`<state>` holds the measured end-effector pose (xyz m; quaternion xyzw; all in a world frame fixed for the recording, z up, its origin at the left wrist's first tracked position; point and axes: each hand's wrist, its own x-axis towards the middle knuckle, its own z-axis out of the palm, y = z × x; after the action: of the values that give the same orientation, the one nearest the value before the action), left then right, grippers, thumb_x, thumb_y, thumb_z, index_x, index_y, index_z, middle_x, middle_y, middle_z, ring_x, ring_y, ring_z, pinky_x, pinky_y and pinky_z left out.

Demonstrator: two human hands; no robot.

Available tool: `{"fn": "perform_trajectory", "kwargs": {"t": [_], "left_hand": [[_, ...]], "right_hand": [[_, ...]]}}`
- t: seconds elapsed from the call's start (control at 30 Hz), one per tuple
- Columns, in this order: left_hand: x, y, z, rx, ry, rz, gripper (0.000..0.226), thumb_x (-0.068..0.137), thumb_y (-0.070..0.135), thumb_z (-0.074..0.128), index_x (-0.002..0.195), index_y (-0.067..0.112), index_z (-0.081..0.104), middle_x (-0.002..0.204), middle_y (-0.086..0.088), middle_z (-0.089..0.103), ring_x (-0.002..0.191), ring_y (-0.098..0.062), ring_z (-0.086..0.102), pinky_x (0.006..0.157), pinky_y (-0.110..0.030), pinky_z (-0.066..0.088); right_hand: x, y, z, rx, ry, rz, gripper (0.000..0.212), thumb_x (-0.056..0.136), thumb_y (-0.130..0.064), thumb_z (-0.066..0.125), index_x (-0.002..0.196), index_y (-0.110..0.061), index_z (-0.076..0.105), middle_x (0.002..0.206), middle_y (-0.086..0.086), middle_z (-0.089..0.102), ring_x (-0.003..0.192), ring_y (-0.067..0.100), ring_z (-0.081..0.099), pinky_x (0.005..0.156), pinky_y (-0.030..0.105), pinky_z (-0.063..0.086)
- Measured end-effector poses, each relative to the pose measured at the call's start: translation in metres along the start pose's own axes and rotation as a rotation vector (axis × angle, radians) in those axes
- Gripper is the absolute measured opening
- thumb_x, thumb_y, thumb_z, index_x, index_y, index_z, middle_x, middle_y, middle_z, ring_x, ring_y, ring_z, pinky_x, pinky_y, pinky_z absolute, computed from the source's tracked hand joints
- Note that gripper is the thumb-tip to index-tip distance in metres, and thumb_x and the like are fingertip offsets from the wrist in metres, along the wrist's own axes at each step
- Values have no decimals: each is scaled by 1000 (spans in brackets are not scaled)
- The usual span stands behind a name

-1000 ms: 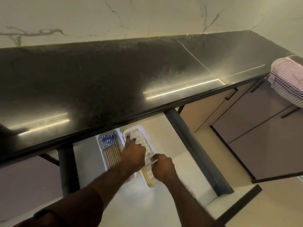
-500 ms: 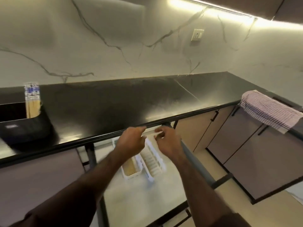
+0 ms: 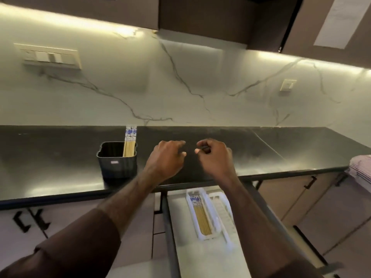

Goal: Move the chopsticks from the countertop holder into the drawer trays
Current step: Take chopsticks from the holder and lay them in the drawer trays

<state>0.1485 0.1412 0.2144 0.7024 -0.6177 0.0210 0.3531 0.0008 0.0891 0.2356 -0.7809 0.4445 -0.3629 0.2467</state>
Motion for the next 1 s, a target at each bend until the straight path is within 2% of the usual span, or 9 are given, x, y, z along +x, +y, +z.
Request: {"fn": "perform_trajectory", "kwargs": {"t": [0.17,0.33,0.43,0.53,0.6,0.7,0.77,0.87,1.0], "left_hand": [[6,-82,-30,-10,18,-54,41,92,25,60,131,13,57,124,-10,67,108,-19,65,89,-27,47],[36,-170,-55,40,0,-122,40,90,29,59,129,18,60,119,-12,69,107,-28,65,88,-37,53],[62,-217,-64,42,-29,-154,32,90,25,60,121,19,64,110,-11,72,94,-25,69,81,-39,57],[82,-255,-66,2,-66,-153,33,90,18,61,122,14,63,110,-10,72,90,-18,70,76,-29,58],[91,-273,-64,-23,-83,-145,28,89,19,63,116,14,66,102,-8,74,77,-11,69,62,-15,50],[99,-295,-51,-57,-110,-138,30,87,21,65,117,17,65,97,-5,75,61,-1,61,54,-7,39],[101,-306,-40,-62,-120,-145,35,87,20,66,122,18,63,99,-5,75,65,-1,62,56,-8,40],[107,-320,-25,-71,-134,-177,40,87,18,64,127,20,59,103,-6,74,78,-12,68,64,-19,47],[120,-331,-14,-85,-166,-207,52,90,20,60,140,19,43,99,-3,72,65,-4,61,64,-25,56]], "right_hand": [[24,-39,76,57,-73,-24,16,88,-25,66,103,-26,70,93,-11,70,98,12,63,84,30,54],[66,-73,163,62,-119,2,17,89,-22,67,105,-26,70,98,-8,71,94,6,62,69,10,42],[89,-86,204,46,-143,20,19,89,-20,67,108,-23,69,89,-14,65,76,-7,57,57,2,36],[105,-90,243,42,-179,77,22,91,-17,64,112,-23,67,88,-16,63,71,-9,55,51,5,39],[111,-88,262,46,-212,124,23,91,-16,63,112,-24,67,83,-19,61,70,-6,58,49,6,41],[119,-82,288,24,-253,175,26,91,-15,63,114,-25,66,77,-21,56,72,-6,59,53,9,42],[123,-77,301,11,-280,209,26,90,-16,64,114,-26,66,77,-21,56,72,-5,59,55,10,42],[133,-68,317,-11,-313,251,25,90,-17,63,114,-27,65,79,-18,59,73,-3,60,56,12,43],[144,-61,331,-27,-361,299,27,90,-16,63,116,-26,63,79,-17,56,73,-2,60,57,12,43]]}}
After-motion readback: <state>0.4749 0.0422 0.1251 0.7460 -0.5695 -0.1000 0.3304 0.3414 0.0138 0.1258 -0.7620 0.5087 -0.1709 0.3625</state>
